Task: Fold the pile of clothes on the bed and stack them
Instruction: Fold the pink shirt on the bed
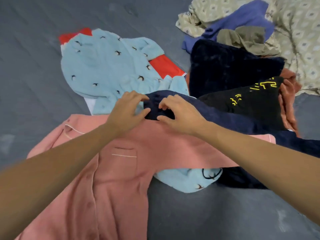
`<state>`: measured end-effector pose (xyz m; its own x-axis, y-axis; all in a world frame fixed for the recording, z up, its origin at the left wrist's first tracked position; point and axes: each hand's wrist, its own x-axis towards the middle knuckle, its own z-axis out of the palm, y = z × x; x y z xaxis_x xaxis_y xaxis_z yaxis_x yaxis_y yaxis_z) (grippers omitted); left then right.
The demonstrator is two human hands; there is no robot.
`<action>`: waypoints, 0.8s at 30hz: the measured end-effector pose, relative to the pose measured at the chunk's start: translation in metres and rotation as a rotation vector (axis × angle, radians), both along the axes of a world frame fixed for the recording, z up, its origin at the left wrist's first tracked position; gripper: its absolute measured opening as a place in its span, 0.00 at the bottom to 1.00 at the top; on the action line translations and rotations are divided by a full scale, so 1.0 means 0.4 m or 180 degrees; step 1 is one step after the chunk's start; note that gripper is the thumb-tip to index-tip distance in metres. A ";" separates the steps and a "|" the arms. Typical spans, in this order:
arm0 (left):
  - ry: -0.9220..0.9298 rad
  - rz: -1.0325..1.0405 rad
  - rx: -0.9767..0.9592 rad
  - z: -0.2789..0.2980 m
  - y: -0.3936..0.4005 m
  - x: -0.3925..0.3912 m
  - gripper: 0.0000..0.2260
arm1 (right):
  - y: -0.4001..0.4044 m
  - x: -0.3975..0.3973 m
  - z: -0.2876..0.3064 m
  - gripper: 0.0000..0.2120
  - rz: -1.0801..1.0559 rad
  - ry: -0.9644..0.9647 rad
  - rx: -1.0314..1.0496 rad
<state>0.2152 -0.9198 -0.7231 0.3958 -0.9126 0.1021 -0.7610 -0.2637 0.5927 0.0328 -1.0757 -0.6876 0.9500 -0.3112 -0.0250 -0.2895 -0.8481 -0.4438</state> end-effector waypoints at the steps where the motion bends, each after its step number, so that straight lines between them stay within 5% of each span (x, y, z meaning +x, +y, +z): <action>1: 0.0032 0.0116 0.0014 -0.010 0.055 0.045 0.16 | 0.039 0.055 0.000 0.15 0.0103 0.0004 -0.0032; 8: 0.0078 0.1022 0.0388 -0.091 0.493 0.327 0.19 | 0.356 0.409 -0.047 0.17 0.0672 0.0208 0.0183; 13: 0.0646 0.1357 0.0963 -0.180 0.783 0.449 0.22 | 0.576 0.616 -0.119 0.20 0.1036 0.0388 0.0324; 17: 0.1195 0.1236 0.1449 -0.230 0.867 0.473 0.25 | 0.678 0.732 -0.190 0.23 0.1302 0.0715 0.0200; 21: 0.1024 0.1222 0.1609 -0.248 0.881 0.419 0.41 | 0.720 0.788 -0.248 0.29 0.1550 0.1054 0.0075; 24: 0.0585 0.1393 0.1493 -0.253 0.879 0.382 0.36 | 0.745 0.804 -0.276 0.27 0.1788 0.1069 -0.0054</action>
